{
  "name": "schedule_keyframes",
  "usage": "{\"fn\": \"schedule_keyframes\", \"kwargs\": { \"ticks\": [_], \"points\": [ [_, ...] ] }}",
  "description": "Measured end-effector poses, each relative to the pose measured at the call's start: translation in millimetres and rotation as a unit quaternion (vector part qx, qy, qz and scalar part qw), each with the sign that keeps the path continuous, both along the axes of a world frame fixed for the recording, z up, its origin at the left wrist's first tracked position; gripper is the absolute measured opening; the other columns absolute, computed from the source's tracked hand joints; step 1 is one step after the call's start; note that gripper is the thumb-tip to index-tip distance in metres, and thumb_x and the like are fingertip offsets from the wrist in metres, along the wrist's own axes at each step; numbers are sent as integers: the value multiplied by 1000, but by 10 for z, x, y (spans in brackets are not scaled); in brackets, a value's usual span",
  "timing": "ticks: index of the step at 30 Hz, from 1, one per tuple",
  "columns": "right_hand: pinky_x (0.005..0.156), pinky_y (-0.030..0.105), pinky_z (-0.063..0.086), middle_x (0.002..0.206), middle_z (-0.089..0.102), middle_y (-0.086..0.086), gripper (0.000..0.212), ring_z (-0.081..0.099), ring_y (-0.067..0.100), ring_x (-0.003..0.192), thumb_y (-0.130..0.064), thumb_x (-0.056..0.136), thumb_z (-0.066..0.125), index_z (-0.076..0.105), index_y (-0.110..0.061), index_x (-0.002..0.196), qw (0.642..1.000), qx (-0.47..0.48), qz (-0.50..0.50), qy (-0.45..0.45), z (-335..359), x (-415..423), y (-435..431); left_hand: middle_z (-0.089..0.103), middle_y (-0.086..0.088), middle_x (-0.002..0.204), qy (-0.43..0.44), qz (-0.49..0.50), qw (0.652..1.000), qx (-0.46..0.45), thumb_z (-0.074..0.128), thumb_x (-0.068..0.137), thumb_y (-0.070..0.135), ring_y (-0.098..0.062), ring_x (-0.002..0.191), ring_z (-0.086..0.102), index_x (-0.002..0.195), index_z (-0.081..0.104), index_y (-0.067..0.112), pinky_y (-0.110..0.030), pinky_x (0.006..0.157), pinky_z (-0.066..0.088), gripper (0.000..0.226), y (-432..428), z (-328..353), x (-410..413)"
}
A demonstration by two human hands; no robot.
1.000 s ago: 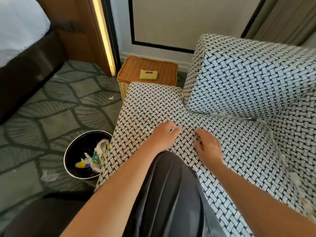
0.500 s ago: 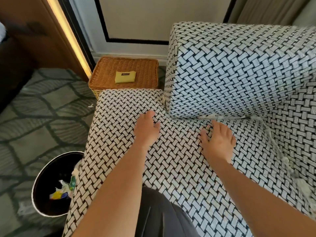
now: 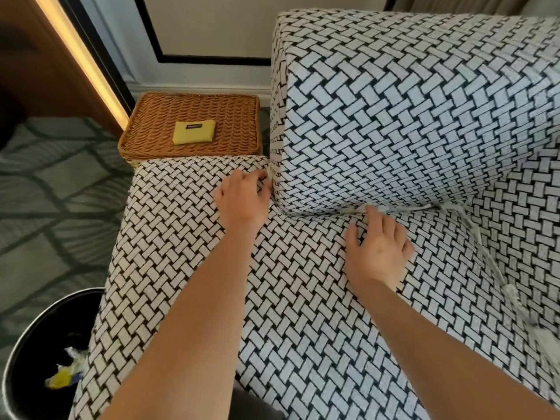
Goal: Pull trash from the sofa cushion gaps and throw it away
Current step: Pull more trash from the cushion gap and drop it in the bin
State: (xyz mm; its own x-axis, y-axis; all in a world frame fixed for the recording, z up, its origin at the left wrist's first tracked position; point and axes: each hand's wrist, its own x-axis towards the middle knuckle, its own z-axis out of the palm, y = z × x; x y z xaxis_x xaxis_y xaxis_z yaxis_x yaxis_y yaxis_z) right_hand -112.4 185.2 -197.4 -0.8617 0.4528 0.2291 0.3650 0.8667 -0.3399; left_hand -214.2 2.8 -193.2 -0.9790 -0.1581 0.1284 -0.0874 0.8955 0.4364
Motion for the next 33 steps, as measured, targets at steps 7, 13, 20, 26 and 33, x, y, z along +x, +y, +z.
{"fn": "schedule_keyframes", "kwargs": {
  "ticks": [7, 13, 20, 26, 33],
  "points": [
    [99, 39, 24, 128, 48, 3, 43, 36, 23, 118, -38, 92, 42, 40, -23, 133, 999, -15, -41, -17, 3, -126, -12, 56, 1, 107, 30, -21, 999, -24, 48, 91, 38, -21, 106, 45, 118, 58, 31, -39, 92, 29, 29, -16, -13, -72],
    [94, 38, 25, 127, 49, 4, 43, 38, 23, 114, -42, 91, 43, 44, -22, 129, 997, -24, -71, -27, 12, -215, -7, 60, 3, 99, 58, -5, 998, 29, 53, 90, 25, -20, 99, 50, 96, 64, 20, -38, 91, 30, 14, -3, -7, -115],
    [90, 39, 28, 116, 53, 6, 45, 40, 25, 110, -52, 81, 47, 57, -19, 109, 990, -27, -108, -84, 62, -381, 13, 51, -5, 88, 134, 48, 977, 159, 52, 87, 6, -20, 84, 48, 87, 59, 5, -29, 77, 40, 7, -74, -16, -98],
    [92, 41, 28, 118, 53, 8, 58, 42, 27, 113, -59, 80, 47, 57, -15, 115, 989, -4, -100, -112, 111, -420, 37, 44, -4, 94, 140, 29, 968, 208, 41, 94, 7, -15, 73, 42, 96, 51, 4, -16, 59, 32, 10, -139, 0, 45],
    [91, 40, 30, 119, 56, 6, 60, 43, 26, 112, -64, 78, 45, 59, -17, 112, 992, 17, -63, -104, 125, -408, 28, 56, -7, 67, 113, -37, 967, 226, 47, 92, 7, -13, 47, 45, 94, 47, 5, -18, 38, 30, 4, -260, -46, 327]
  ]
}}
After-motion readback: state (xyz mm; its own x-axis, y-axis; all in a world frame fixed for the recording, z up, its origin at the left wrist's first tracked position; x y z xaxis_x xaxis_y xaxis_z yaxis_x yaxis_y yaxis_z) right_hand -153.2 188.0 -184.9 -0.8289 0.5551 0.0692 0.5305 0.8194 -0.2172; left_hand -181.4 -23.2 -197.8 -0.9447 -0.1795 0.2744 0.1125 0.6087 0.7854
